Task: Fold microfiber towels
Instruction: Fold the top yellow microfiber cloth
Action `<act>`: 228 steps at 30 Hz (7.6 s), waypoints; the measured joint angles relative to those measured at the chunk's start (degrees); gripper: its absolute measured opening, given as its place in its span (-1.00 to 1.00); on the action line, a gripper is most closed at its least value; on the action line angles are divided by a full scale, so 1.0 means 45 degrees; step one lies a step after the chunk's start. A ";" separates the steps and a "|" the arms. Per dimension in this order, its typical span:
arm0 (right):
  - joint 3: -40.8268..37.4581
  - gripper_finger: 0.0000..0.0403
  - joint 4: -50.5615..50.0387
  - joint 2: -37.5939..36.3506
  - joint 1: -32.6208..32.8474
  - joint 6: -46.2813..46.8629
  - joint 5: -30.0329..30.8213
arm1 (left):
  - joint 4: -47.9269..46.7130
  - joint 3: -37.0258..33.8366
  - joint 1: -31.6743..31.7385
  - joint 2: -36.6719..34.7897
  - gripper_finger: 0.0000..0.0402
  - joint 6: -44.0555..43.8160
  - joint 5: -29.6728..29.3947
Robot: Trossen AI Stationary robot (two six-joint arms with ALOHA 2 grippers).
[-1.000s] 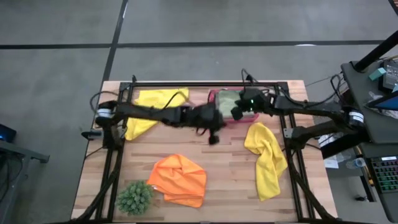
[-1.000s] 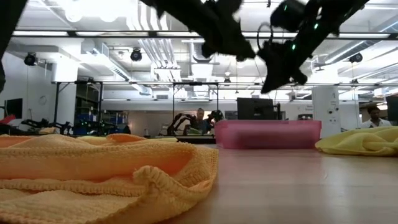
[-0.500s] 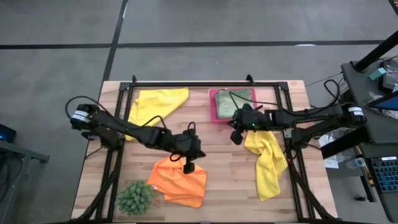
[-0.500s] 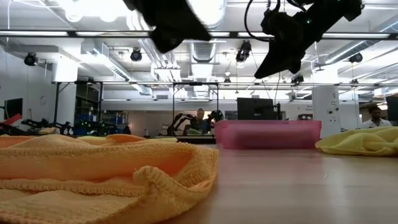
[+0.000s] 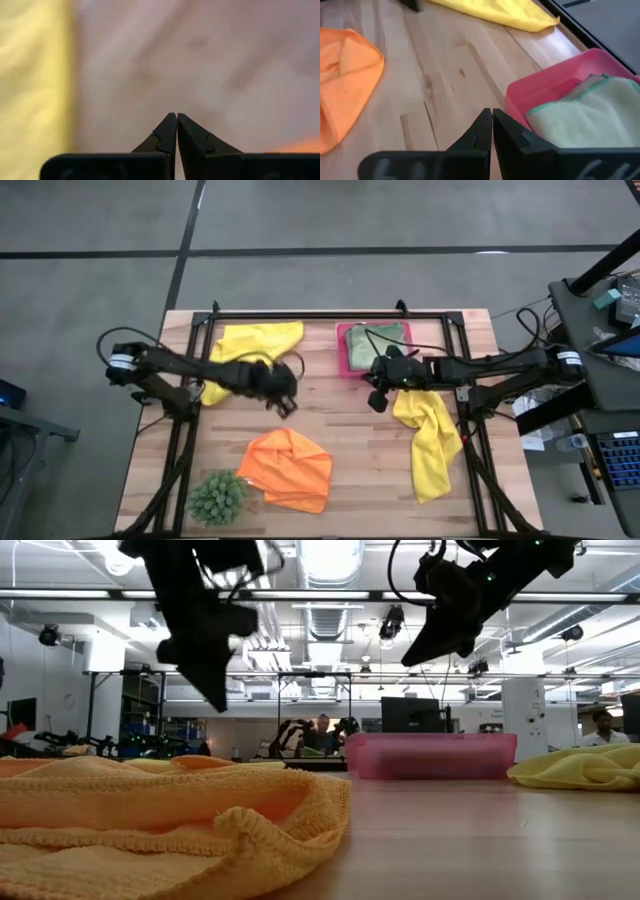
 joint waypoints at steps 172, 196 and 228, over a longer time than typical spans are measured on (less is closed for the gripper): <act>-0.0340 -0.96 0.2216 0.1659 -0.1967 -0.2089 -0.0742 | 0.1917 -0.3052 0.8951 0.0409 -0.32 0.3792 0.3726; -0.0374 -0.89 0.2743 0.1659 -0.1470 -0.0675 -0.2855 | 0.2987 -0.2587 0.1834 -0.3944 -1.00 0.5652 0.1597; 0.2892 0.23 0.5292 0.7835 -0.0453 -0.3849 -0.3856 | 0.8173 -0.2627 -0.3939 0.1040 -1.00 0.4680 0.1167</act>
